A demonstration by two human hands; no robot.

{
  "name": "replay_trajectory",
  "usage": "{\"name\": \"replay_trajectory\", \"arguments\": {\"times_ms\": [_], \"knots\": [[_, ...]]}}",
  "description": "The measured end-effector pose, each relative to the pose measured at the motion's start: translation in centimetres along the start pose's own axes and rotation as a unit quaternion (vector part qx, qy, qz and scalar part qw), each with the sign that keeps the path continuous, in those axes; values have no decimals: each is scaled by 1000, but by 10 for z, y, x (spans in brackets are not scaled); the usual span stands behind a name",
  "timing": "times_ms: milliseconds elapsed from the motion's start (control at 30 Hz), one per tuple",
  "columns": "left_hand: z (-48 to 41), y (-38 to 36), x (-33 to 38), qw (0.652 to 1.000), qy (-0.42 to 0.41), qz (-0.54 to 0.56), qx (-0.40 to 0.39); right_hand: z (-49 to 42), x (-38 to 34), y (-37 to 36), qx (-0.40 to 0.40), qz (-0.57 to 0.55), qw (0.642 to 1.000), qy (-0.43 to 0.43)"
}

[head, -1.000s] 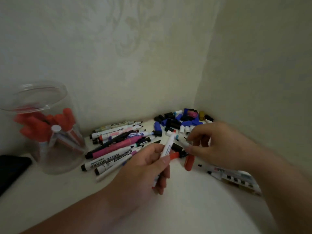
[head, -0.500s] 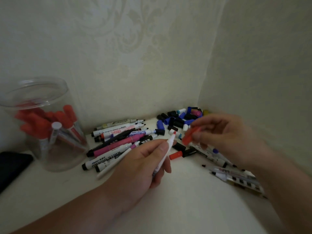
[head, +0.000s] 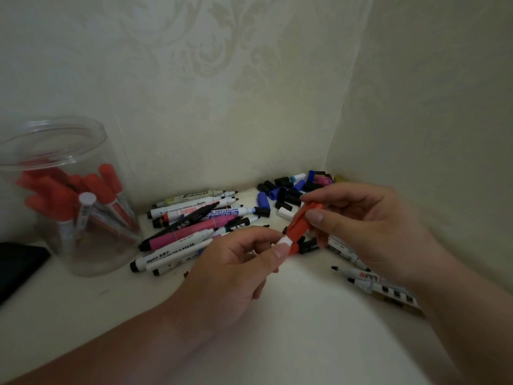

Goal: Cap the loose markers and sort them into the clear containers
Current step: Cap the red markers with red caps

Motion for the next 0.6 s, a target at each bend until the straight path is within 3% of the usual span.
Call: {"name": "replay_trajectory", "arguments": {"times_ms": [133,200,267,367,500,600], "knots": [[0,4,3,1000,1,9,27,-10,11,34,115,-15,993,-33],[0,4,6,999,2,15,35,-14,18,38,133,123,981,-74],[-1,4,7,999,0,7,43,-15,24,19,56,320,942,-87],[-1,7,7,997,3,22,68,-12,31,-22,-66,531,844,-29],[-2,8,4,994,18,59,86,-18,48,-44,-115,655,746,-35],[-2,7,3,994,17,66,87,-22,55,-49,-121,687,716,-45]]}}
Point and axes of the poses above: each hand's wrist, its own z-axis away from the middle knuckle, its own y-axis out of the back of the hand, x = y × z, the point moved 7 cm from there along -z, towards the middle knuckle, and after that the axes turned 10 degrees about -y, right-handed, at the moved point
